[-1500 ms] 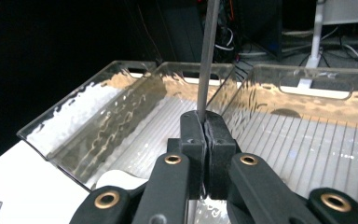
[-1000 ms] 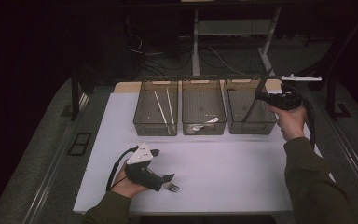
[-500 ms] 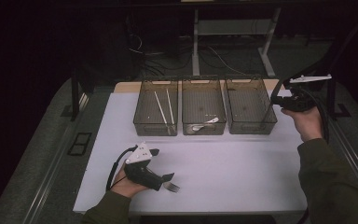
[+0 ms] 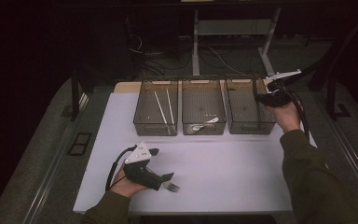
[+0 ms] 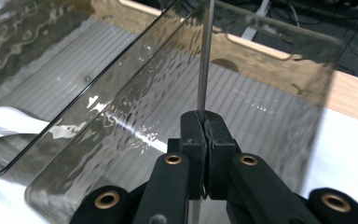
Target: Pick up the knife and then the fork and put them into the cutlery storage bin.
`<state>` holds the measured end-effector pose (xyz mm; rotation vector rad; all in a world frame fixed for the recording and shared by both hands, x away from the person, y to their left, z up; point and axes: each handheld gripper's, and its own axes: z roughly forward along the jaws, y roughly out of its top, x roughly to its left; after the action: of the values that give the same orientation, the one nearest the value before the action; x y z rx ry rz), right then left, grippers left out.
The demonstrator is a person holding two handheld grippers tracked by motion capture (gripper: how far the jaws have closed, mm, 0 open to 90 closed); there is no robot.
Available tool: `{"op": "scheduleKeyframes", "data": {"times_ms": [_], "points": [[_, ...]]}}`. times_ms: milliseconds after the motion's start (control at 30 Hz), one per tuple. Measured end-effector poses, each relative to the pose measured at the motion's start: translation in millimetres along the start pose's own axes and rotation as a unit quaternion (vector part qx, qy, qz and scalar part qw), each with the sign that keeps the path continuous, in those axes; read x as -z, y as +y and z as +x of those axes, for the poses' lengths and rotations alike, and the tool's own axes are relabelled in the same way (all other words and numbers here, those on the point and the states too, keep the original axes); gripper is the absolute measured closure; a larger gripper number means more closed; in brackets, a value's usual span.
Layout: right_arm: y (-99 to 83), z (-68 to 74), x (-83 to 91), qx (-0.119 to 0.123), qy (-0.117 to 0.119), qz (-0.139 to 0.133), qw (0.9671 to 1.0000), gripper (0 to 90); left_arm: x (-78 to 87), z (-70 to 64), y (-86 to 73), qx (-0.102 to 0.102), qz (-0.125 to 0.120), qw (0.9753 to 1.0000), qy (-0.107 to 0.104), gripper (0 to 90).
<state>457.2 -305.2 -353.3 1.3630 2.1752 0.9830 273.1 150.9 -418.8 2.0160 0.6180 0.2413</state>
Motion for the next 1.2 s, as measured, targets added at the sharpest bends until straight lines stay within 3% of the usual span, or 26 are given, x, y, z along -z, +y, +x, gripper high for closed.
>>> {"op": "scheduleKeyframes", "data": {"times_ms": [133,333,733,1033,1200], "points": [[3.4,5.1,-19.3,0.004,0.001,0.019,0.9998,88.3,-0.6,0.4,-0.6,0.001,0.0,1.0,-0.003,0.0],[0.9,1.9,-37.7,-0.019,0.004,0.027,0.9995,88.1,0.3,0.5,-0.3,0.003,-0.003,1.0,-0.002,0.0],[-1.0,10.8,-62.1,-0.009,-0.003,0.075,0.9972,83.6,0.7,-0.5,0.1,0.003,-0.004,1.0,-0.003,0.0],[-0.8,9.0,-50.0,-0.019,0.015,0.049,0.9985,72.6,0.6,-0.4,0.3,0.002,-0.003,1.0,-0.001,0.0],[0.3,8.9,-35.4,-0.035,0.046,0.021,0.9981,61.0,0.4,-0.3,0.2,0.001,0.0,1.0,0.0,0.0]]}}
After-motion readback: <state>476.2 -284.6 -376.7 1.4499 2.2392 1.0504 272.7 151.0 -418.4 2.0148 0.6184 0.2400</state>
